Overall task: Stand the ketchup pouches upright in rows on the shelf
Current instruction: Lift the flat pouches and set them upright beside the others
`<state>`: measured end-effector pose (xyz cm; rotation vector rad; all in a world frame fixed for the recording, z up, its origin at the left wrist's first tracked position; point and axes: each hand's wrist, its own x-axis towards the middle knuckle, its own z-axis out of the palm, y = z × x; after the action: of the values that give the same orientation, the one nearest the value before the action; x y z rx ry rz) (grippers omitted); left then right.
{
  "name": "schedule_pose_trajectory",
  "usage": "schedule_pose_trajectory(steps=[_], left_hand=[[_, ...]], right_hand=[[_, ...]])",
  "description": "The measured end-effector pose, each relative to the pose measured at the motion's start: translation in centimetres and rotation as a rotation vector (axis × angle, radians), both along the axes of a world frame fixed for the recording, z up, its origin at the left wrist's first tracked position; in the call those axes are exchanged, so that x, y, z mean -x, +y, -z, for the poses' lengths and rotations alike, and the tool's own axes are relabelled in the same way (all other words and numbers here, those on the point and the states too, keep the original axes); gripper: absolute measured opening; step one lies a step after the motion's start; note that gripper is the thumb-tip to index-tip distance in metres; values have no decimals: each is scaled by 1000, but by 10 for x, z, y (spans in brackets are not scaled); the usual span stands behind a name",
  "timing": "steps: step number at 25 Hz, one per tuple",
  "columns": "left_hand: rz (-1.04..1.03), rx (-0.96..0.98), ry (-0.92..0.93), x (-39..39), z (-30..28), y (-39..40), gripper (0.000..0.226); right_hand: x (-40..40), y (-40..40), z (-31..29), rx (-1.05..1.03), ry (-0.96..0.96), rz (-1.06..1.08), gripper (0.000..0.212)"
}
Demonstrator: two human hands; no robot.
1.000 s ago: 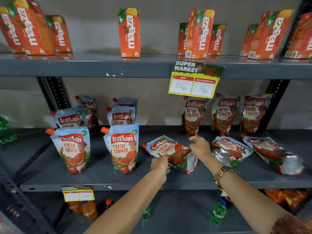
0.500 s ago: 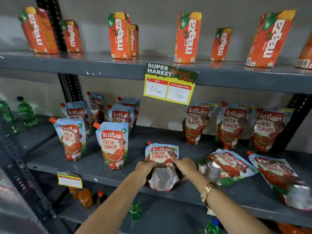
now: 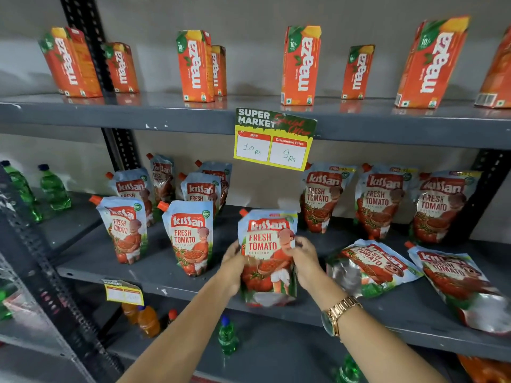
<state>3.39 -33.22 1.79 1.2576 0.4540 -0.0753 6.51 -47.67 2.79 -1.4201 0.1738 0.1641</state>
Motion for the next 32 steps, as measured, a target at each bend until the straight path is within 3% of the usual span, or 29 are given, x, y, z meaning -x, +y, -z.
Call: schedule_pose_trajectory(steps=[3, 5, 11, 14, 16, 19, 28, 32], left_hand=[[-40, 72, -176, -5, -38, -8, 26], [-78, 23, -234, -13, -50, -10, 23], [-36, -61, -173, -28, -45, 3, 27], [-107, -15, -135, -22, -46, 3, 22], [-308, -139, -174, -15, -42, 1, 17], [-492, -333, -336, -7, -36, 2, 24], [-87, -530, -535, 6, -38, -49, 34], [150, -446, -503, 3, -31, -94, 27]], right_hand=[[-1, 1, -23, 16, -233, 28, 27], [-2, 1, -29, 21, -334, 34, 27], [4, -6, -14, 171, -288, 60, 24], [4, -3, -11, 281, -305, 225, 22], [7, -5, -13, 340, -323, 409, 18], [19, -19, -19, 231, -328, 655, 17], [49, -81, -12, 183, -152, 964, 21], [51, -112, 2, 185, -13, 958, 24]])
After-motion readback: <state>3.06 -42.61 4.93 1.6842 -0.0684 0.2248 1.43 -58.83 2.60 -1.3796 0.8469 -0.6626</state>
